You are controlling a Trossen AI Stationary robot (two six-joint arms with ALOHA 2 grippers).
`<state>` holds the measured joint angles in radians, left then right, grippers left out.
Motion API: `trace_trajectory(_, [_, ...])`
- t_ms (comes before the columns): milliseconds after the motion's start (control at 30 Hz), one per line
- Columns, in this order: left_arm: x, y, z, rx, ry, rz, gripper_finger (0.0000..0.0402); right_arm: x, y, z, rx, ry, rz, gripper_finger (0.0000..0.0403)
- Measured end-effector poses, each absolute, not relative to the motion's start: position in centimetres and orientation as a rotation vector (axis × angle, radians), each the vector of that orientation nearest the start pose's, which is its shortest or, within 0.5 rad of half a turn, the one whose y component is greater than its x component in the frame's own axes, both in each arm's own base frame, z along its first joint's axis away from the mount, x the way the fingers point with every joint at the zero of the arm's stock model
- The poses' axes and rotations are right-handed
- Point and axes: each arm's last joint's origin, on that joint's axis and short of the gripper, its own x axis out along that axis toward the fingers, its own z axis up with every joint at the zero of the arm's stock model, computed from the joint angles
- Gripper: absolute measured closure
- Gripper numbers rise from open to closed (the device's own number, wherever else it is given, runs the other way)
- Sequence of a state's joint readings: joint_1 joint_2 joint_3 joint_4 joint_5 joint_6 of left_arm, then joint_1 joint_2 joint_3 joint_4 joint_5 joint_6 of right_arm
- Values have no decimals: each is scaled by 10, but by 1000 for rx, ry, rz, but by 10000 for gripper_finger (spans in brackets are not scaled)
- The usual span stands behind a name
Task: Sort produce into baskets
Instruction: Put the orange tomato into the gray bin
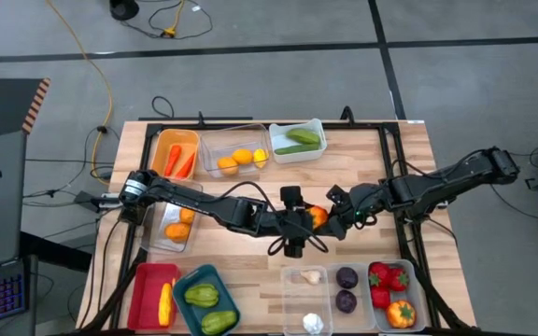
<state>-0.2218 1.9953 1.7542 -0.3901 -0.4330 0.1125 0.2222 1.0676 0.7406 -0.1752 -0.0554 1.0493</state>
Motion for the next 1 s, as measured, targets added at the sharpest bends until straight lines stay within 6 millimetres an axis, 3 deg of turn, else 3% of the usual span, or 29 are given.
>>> trace_trajectory(200, [448,-89,288,321,612,169,83,223,52,266,975,594,-17,125])
trace_trajectory(500, [447,-91,289,368,610,223,15,223,51,268,964,572,-18,125])
trace_trajectory(667, [440,-90,291,386,659,205,7,220,51,271,962,568,-14,126])
trace_trajectory(1000, [386,-84,326,355,844,225,6,190,49,279,915,654,39,126])
